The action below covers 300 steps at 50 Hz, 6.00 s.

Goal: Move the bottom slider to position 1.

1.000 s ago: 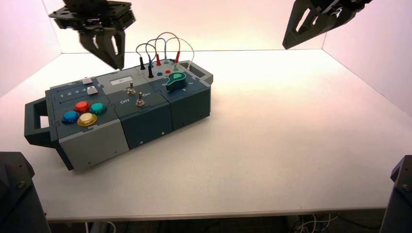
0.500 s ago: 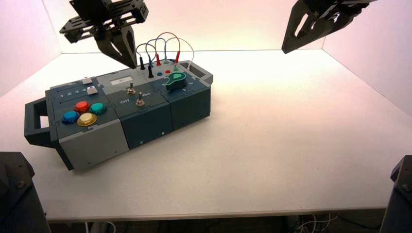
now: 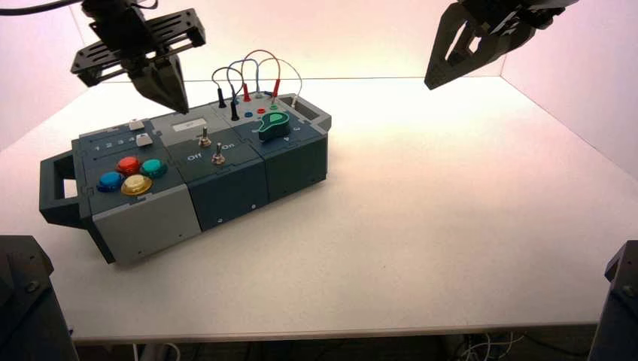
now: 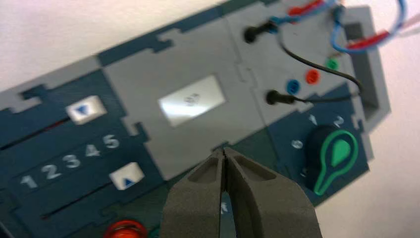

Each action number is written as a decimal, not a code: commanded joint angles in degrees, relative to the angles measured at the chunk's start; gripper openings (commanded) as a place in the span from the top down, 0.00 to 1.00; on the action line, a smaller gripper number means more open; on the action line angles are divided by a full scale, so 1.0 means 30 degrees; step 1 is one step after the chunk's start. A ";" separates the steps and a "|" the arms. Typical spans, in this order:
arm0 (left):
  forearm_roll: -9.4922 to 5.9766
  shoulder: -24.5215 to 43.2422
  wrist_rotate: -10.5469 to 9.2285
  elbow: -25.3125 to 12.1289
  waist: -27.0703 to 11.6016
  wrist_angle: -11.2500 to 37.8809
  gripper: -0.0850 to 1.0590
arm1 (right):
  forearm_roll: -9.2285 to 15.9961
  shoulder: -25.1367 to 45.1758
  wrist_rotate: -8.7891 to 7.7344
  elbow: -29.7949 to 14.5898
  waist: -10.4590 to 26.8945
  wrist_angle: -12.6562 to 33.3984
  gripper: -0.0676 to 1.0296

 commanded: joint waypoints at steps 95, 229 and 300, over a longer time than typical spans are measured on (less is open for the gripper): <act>0.3428 -0.2578 -0.0352 0.3193 0.4980 0.1553 0.95 | 0.0146 -0.1084 0.0000 -0.0352 0.0117 -0.0059 0.50; 0.4512 0.0381 0.0059 0.1318 0.4541 0.2988 0.95 | 0.0146 -0.1289 0.0029 -0.0293 0.0117 -0.0176 0.50; 0.2021 -1.2070 0.1729 -0.1611 -0.0850 1.0781 0.55 | -0.0029 -0.1025 0.0000 -0.0264 0.0117 -0.0439 0.49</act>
